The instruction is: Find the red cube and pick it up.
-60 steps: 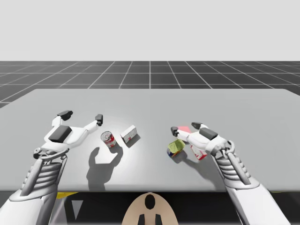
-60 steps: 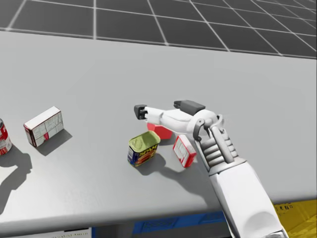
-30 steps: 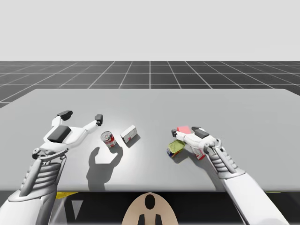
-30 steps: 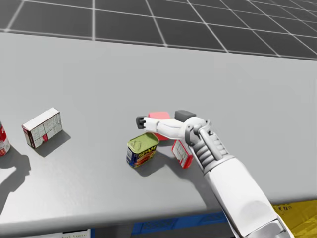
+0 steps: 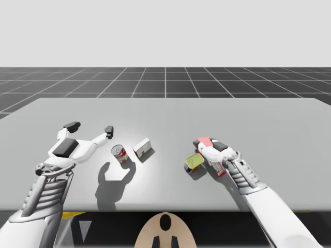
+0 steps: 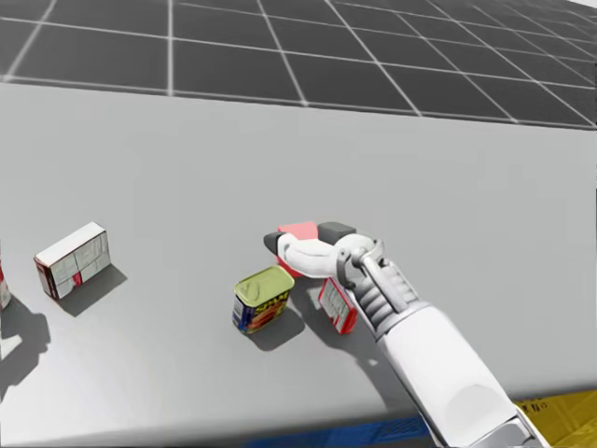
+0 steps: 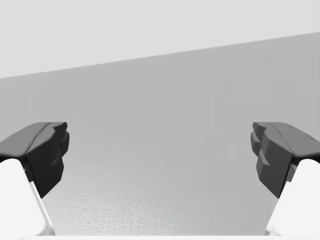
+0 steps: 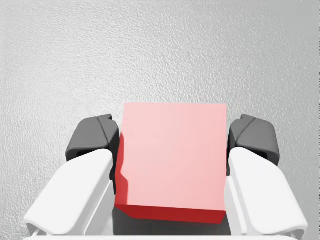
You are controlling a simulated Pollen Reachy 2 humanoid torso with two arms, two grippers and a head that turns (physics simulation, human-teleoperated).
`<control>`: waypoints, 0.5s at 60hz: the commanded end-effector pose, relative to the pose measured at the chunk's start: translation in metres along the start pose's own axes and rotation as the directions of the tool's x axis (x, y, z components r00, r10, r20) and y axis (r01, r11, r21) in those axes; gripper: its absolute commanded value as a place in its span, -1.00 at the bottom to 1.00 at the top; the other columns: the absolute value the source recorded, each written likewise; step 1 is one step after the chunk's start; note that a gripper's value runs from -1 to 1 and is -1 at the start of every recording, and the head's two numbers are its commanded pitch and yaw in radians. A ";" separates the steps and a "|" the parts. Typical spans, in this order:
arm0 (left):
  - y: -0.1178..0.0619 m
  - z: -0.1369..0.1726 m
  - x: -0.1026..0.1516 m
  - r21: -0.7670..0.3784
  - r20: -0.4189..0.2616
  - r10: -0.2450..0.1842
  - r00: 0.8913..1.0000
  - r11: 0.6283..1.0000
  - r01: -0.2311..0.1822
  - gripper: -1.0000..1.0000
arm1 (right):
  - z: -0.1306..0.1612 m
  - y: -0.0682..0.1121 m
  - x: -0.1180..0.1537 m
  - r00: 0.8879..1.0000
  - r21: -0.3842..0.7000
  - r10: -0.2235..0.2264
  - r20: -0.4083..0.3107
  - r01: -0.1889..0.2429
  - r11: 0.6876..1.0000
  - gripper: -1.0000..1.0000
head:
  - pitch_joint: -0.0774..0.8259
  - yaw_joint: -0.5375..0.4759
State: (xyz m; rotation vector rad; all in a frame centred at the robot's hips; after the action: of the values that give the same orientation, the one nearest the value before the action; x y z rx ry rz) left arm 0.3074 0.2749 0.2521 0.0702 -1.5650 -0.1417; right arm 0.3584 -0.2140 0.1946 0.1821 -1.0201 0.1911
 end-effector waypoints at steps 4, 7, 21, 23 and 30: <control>0.000 0.000 0.000 0.002 -0.001 -0.002 1.000 1.000 0.002 -1.00 | -0.001 -0.007 -0.012 0.963 -0.189 -0.007 -0.269 -0.045 0.981 1.00 | 0.24 -0.51; 0.000 0.000 0.000 0.003 -0.001 -0.003 1.000 1.000 0.003 -1.00 | -0.001 -0.008 -0.013 0.963 -0.185 -0.003 -0.270 -0.049 0.981 1.00 | 0.13 -0.51; -0.001 0.000 -0.001 0.004 -0.002 -0.007 1.000 1.000 0.007 -1.00 | 0.003 -0.009 -0.011 0.966 -0.168 0.003 -0.258 -0.048 0.985 1.00 | -0.17 -0.52; -0.001 0.000 -0.001 0.003 -0.003 -0.007 1.000 1.000 0.007 -1.00 | 0.006 -0.010 -0.007 0.969 -0.165 0.006 -0.247 -0.048 0.985 1.00 | -0.20 -0.52; -0.001 0.000 -0.002 0.004 -0.004 -0.008 1.000 1.000 0.008 -1.00 | 0.025 -0.012 0.021 0.987 -0.155 0.019 -0.158 -0.043 0.987 1.00 | -0.25 -0.52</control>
State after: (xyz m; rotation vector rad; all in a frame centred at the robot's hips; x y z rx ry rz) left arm 0.3077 0.2743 0.2507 0.0782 -1.5623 -0.1442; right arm 0.3524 -0.2222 0.1987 0.1745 -1.0222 0.2141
